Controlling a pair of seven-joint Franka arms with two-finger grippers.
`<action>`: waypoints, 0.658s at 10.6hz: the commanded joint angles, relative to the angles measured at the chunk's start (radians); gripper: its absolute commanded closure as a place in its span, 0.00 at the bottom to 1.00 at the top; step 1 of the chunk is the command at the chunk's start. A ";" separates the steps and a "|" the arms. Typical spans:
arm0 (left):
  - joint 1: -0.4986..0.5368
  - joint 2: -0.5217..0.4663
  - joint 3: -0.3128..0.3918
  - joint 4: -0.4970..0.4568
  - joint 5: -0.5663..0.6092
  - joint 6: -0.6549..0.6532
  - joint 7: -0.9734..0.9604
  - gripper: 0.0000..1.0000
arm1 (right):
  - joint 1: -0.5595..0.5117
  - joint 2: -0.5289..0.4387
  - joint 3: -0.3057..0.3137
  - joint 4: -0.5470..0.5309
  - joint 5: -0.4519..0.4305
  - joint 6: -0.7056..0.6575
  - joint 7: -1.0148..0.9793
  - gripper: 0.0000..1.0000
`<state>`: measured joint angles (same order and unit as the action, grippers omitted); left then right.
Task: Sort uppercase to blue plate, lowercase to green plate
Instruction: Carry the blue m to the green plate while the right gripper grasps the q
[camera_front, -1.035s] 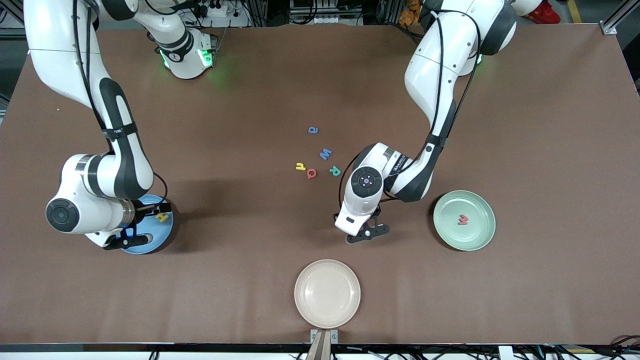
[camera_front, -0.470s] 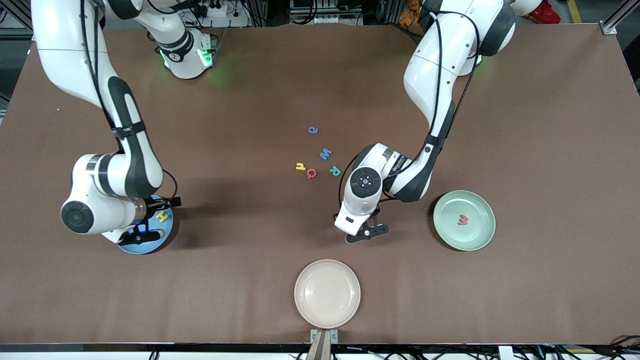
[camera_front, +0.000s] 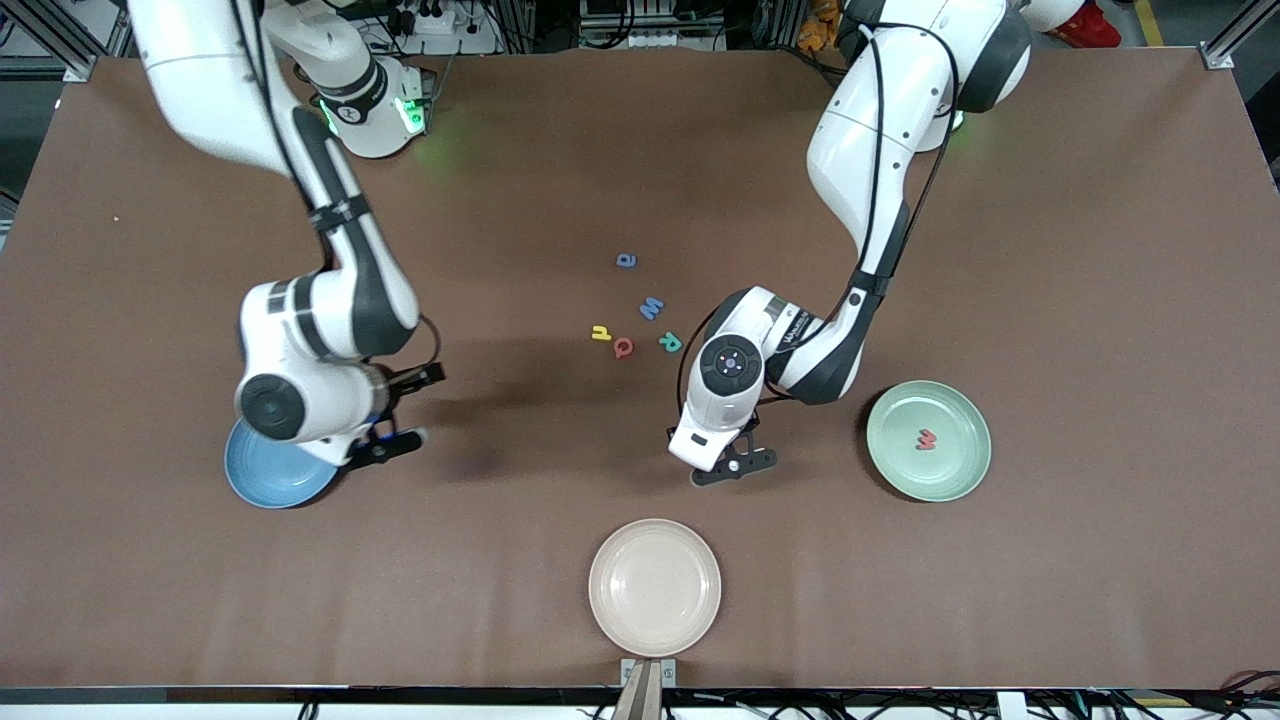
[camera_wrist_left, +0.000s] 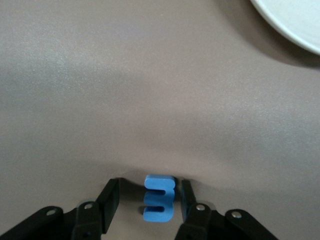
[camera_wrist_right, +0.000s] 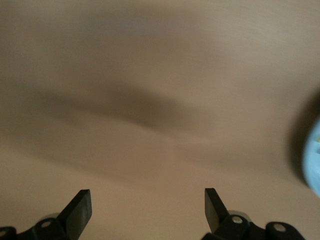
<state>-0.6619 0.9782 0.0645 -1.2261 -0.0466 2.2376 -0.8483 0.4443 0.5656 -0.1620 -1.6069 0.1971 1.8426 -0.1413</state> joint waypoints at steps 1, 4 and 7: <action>-0.012 0.017 0.015 0.028 -0.024 -0.001 -0.008 0.46 | 0.127 -0.035 -0.007 -0.034 0.016 0.068 0.134 0.00; -0.012 0.017 0.015 0.028 -0.024 -0.001 -0.006 0.47 | 0.267 -0.009 -0.005 -0.034 0.016 0.150 0.516 0.00; -0.010 0.019 0.014 0.028 -0.024 0.000 -0.005 0.58 | 0.349 0.042 -0.005 -0.036 0.018 0.259 0.659 0.00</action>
<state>-0.6623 0.9796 0.0661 -1.2247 -0.0466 2.2377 -0.8483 0.7710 0.5880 -0.1587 -1.6369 0.1998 2.0562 0.4633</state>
